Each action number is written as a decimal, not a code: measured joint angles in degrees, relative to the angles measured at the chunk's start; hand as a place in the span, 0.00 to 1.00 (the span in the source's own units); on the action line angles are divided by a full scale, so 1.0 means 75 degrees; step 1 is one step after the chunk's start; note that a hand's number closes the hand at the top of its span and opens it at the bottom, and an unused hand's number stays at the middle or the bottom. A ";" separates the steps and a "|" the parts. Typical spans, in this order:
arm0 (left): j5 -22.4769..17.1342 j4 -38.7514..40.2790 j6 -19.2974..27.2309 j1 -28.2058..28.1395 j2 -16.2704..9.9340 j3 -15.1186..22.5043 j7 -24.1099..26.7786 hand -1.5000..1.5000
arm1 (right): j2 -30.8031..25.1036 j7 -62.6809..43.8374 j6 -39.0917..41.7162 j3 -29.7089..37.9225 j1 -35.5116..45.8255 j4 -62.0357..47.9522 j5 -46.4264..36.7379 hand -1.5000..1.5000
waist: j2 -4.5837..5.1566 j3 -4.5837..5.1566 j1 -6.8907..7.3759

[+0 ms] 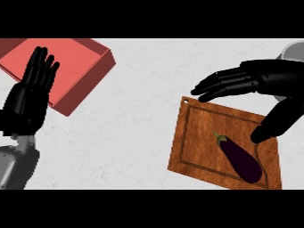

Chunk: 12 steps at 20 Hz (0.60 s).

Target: Pick the eggplant from the cutting board and place it in the pot

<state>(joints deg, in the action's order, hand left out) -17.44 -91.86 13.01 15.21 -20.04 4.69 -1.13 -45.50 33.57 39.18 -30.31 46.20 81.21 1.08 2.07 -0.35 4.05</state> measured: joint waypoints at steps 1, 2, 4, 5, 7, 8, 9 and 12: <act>0.0007 0.0060 -0.0003 0.0075 -0.0002 -0.0008 -0.0017 0.50 | -0.0103 0.0139 -0.0109 -0.0192 0.0065 0.0083 -0.0235 0.00 | -0.0006 0.0003 -0.0013; 0.0038 0.0073 0.0016 0.0070 0.0028 0.0025 -0.0017 0.50 | -0.0196 0.0303 -0.0247 -0.0409 0.0069 0.0151 -0.0485 0.00 | -0.0023 0.0005 -0.0020; 0.0049 0.0186 0.0037 0.0163 0.0042 -0.0007 -0.0041 0.50 | -0.0367 0.0654 -0.0531 -0.0807 0.0129 0.0204 -0.0935 0.00 | -0.0045 0.0012 -0.0057; 0.0058 0.0266 0.0036 0.0190 0.0049 -0.0030 -0.0011 0.50 | -0.0481 0.0817 -0.0641 -0.0979 0.0187 0.0201 -0.1110 0.00 | -0.0057 0.0017 -0.0079; 0.0067 0.0320 0.0030 0.0220 0.0062 -0.0047 -0.0003 0.50 | -0.0658 0.1170 -0.0967 -0.1381 0.0219 0.0135 -0.1552 0.00 | -0.0078 0.0022 -0.0094; 0.0050 0.0411 0.0012 0.0256 0.0063 -0.0097 0.0026 0.50 | -0.0732 0.1329 -0.1122 -0.1588 0.0230 0.0101 -0.1767 0.00 | -0.0086 0.0026 -0.0119; 0.0046 0.0430 -0.0001 0.0281 0.0052 -0.0110 0.0000 0.50 | -0.0785 0.1491 -0.1278 -0.1782 0.0250 0.0011 -0.1967 0.00 | -0.0096 0.0028 -0.0122; 0.0089 0.0455 0.0033 0.0290 0.0125 -0.0082 -0.0006 0.50 | -0.0842 0.1852 -0.1711 -0.2336 0.0315 -0.0365 -0.2502 0.00 | -0.0123 0.0033 -0.0132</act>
<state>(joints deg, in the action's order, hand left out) -16.77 -88.45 13.26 17.38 -19.10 4.08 -1.17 -51.82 47.46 26.34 -47.82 48.56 78.47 -17.68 1.15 -0.10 3.06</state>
